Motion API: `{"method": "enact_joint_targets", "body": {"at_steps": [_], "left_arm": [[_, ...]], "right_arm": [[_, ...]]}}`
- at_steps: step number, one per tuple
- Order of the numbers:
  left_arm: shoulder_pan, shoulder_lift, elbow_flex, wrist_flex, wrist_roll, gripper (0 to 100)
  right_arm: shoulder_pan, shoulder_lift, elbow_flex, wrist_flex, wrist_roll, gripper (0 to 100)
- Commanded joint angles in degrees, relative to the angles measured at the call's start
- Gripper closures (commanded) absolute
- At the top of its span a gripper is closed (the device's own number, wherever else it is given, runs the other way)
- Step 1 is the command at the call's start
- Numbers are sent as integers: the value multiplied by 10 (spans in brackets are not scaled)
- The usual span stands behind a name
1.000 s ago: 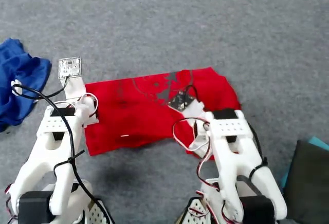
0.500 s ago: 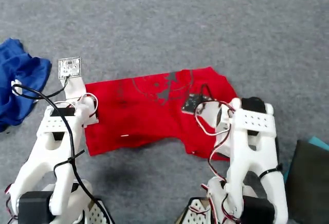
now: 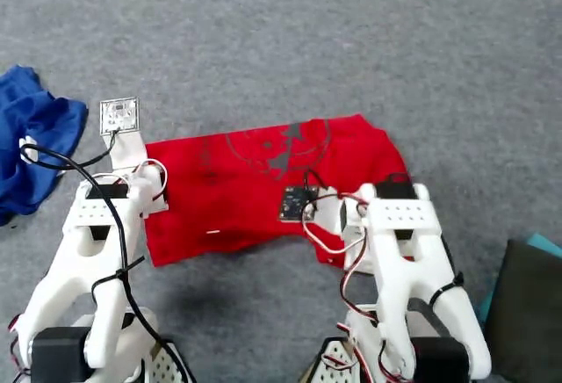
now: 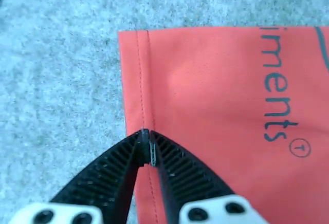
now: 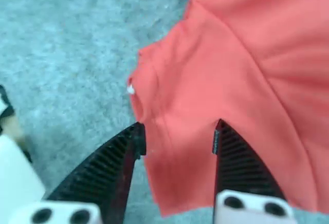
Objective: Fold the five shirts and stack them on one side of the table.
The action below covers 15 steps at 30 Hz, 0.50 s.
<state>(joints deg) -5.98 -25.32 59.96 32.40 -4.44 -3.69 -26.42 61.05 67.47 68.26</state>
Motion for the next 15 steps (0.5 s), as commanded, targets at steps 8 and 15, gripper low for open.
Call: {"method": "enact_joint_targets", "body": {"at_steps": [8, 15], "left_arm": [[0, -2, -6, -5, 1, 981], [0, -2, -5, -4, 1, 981]], "right_arm": [[34, 170, -66, -97, 11, 775], [40, 189, -80, -111, 31, 949]]}}
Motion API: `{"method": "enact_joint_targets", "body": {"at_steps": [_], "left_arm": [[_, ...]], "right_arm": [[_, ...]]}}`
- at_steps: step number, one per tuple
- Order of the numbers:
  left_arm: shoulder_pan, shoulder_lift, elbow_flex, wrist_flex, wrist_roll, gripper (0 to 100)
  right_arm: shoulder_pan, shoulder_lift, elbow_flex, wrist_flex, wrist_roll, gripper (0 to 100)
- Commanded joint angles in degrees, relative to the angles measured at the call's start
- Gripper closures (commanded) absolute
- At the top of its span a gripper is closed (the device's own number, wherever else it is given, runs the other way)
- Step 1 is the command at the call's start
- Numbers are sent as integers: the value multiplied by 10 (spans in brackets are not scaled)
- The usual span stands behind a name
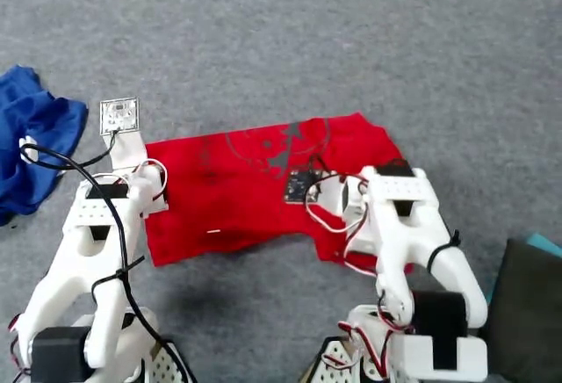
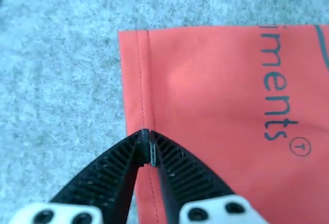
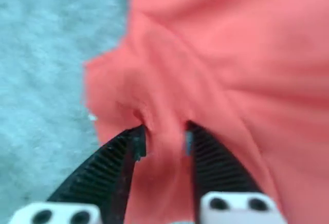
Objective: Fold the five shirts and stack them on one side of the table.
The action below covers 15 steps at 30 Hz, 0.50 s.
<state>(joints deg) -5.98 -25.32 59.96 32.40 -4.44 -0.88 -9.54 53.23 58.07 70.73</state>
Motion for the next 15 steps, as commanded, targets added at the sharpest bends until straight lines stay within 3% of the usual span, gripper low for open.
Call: {"method": "enact_joint_targets", "body": {"at_steps": [1, 6, 15], "left_arm": [[0, -2, -5, -4, 1, 981], [0, -2, -5, -4, 1, 981], [0, -2, -5, -4, 1, 981]], "right_arm": [[12, 20, -1, -18, 6, 967], [29, 16, -22, -29, 4, 994], [36, 22, -233, 124, -7, 994]]}}
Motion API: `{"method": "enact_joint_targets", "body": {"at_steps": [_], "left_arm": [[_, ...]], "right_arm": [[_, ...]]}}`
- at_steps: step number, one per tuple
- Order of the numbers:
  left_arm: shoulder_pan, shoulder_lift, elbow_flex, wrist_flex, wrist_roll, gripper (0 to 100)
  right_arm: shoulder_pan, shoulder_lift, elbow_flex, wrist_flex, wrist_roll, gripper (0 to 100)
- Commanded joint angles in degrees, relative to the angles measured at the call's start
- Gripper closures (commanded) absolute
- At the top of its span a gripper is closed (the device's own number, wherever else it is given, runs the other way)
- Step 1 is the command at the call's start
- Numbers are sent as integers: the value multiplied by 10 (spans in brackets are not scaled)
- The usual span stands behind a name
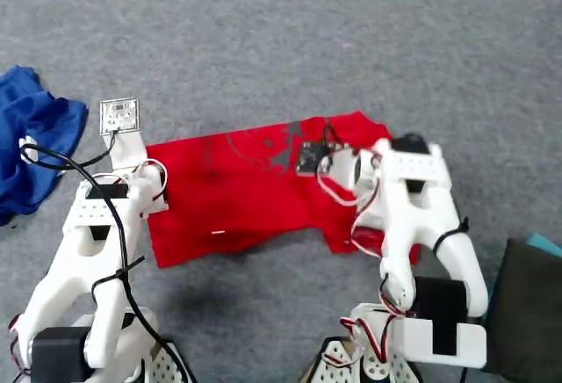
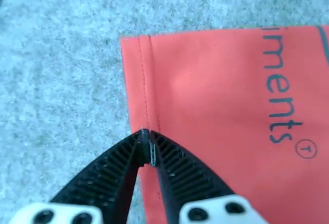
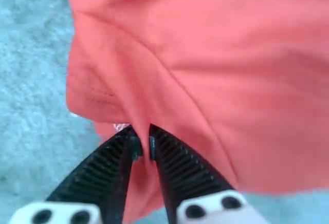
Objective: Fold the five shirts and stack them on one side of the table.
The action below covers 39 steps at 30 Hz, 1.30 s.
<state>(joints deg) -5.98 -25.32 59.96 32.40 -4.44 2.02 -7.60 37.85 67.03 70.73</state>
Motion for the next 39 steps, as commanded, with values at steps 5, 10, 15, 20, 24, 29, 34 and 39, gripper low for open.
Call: {"method": "enact_joint_targets", "body": {"at_steps": [5, 10, 15, 20, 24, 29, 34, 39], "left_arm": [[0, -2, -5, -4, 1, 981], [0, -2, -5, -4, 1, 981], [0, -2, -5, -4, 1, 981], [0, -2, -5, -4, 1, 981], [0, -2, -5, -4, 1, 981], [0, -2, -5, -4, 0, 981], [0, -2, -5, -4, 0, 981], [0, -2, -5, -4, 0, 981]], "right_arm": [[-23, 7, -139, 50, -8, 994], [-53, 77, -207, 46, -8, 994], [-58, 175, -323, 49, -6, 994], [-70, 250, -413, 49, 9, 991], [-88, 284, -458, 49, 11, 973], [-106, 293, -489, 47, 11, 730], [-104, 290, -509, 52, 5, 546], [-79, 245, -522, 162, 5, 673]]}}
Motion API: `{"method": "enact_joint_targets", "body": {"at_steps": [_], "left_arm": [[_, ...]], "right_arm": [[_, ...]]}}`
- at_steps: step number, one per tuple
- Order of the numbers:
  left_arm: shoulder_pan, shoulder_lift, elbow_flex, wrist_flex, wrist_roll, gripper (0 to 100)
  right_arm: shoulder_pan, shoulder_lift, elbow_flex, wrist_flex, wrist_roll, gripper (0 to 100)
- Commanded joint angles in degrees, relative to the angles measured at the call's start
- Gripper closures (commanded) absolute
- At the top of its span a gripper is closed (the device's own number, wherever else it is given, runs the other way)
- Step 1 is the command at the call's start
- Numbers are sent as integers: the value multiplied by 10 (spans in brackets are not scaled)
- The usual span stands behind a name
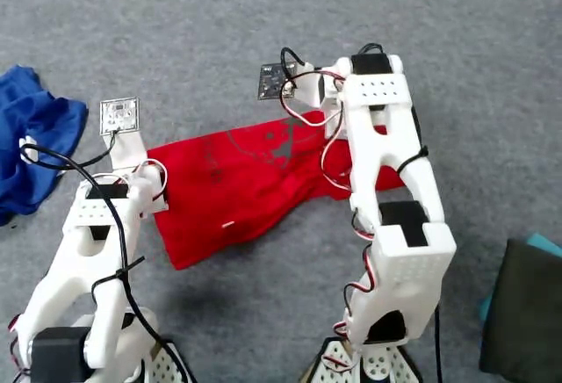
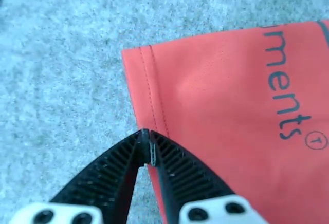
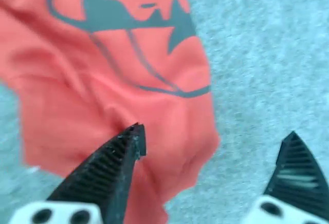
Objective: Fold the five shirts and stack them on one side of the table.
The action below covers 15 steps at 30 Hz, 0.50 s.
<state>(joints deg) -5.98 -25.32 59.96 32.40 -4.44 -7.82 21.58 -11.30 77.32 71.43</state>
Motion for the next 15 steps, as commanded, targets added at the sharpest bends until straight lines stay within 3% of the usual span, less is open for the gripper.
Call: {"method": "enact_joint_targets", "body": {"at_steps": [1, 6, 10, 15], "left_arm": [[0, -2, -5, -4, 0, 981], [0, -2, -5, -4, 0, 981], [0, -2, -6, -4, 0, 981], [0, -2, -5, -4, 0, 980]], "right_arm": [[26, -63, -29, 83, -1, 719], [55, -145, 36, 136, 12, 998], [64, -209, 169, 127, 30, 978], [49, -269, 355, 14, 27, 992]]}}
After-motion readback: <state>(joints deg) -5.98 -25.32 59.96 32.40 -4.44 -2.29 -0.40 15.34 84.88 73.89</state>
